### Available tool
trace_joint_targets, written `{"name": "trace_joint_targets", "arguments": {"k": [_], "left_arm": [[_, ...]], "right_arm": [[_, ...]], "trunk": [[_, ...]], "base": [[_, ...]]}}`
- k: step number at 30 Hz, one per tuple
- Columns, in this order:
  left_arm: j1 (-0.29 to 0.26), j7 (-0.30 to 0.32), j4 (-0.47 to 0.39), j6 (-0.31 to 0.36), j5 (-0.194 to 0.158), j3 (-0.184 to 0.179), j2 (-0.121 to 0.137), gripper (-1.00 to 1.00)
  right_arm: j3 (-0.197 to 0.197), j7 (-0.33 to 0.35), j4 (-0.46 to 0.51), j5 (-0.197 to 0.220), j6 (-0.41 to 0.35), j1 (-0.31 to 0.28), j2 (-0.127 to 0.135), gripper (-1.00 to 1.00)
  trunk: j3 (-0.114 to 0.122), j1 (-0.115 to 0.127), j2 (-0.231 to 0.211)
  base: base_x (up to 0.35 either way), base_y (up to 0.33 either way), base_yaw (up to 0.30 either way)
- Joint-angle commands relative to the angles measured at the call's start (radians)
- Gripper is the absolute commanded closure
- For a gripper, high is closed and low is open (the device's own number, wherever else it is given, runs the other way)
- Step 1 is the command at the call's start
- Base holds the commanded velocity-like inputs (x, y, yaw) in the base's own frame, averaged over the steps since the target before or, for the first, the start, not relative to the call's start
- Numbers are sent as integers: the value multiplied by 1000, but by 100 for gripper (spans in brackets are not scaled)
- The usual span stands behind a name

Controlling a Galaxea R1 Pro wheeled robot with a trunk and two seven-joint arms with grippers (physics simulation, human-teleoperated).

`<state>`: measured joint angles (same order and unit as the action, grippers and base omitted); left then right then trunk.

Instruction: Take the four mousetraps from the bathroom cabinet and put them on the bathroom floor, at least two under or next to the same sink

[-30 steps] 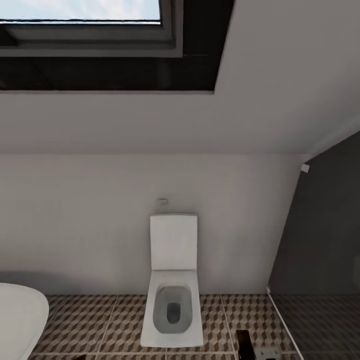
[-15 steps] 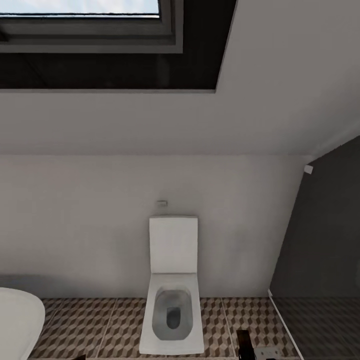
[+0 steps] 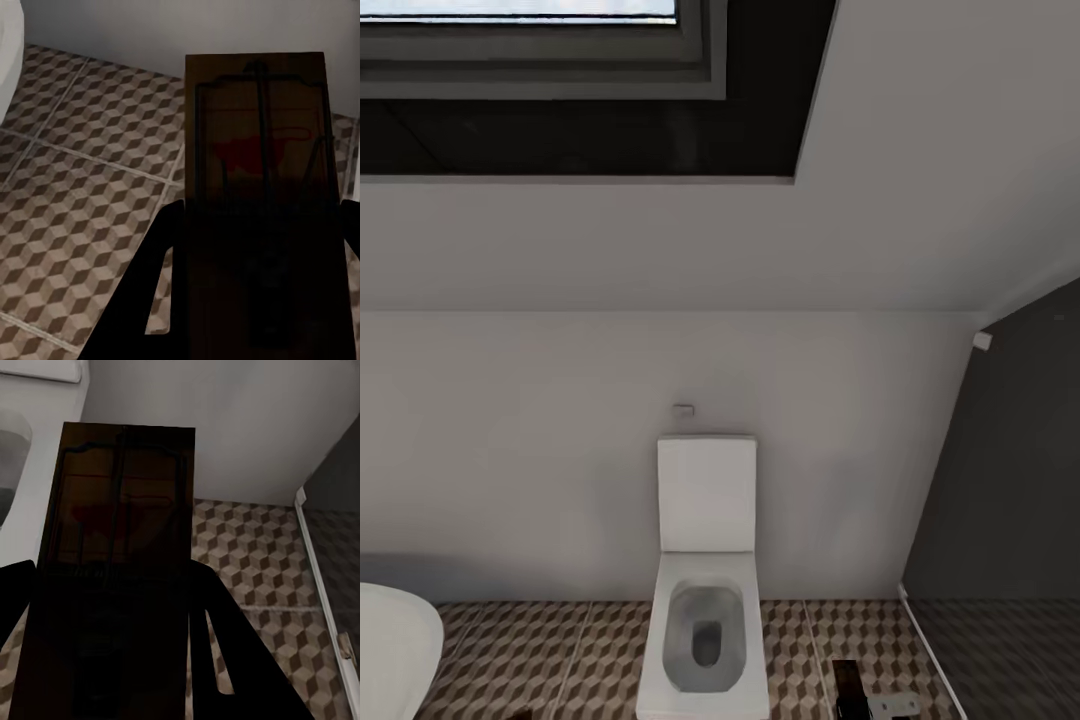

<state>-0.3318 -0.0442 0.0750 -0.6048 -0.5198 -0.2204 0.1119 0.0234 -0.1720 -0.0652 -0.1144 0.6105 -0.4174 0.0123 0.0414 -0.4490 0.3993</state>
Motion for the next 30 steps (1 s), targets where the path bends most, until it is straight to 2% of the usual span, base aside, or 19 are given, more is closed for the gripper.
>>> {"name": "trace_joint_targets", "arguments": {"k": [1,10,16,21,30], "left_arm": [[-1,-8,3,-4,1,-8,0,100],[-1,-9,3,-5,1,-8,0,100],[-1,-9,3,-4,1,-8,0,100],[-1,-9,3,-4,1,-8,-1,100],[-1,-9,3,-4,1,-8,0,100]], "right_arm": [[2,-6,-4,-7,5,-1,0,100],[3,-6,-4,-7,4,-1,0,100],[3,-6,-5,-7,3,-1,0,100],[2,-8,-4,-6,4,-1,0,100],[-4,-14,-4,-5,6,-1,16,100]], "trunk": [[0,-1,1],[0,-1,1],[0,-1,1],[0,-1,1],[0,-1,1]], "base": [[227,0,0],[48,0,0],[221,0,0],[43,0,0],[198,-77,0]]}}
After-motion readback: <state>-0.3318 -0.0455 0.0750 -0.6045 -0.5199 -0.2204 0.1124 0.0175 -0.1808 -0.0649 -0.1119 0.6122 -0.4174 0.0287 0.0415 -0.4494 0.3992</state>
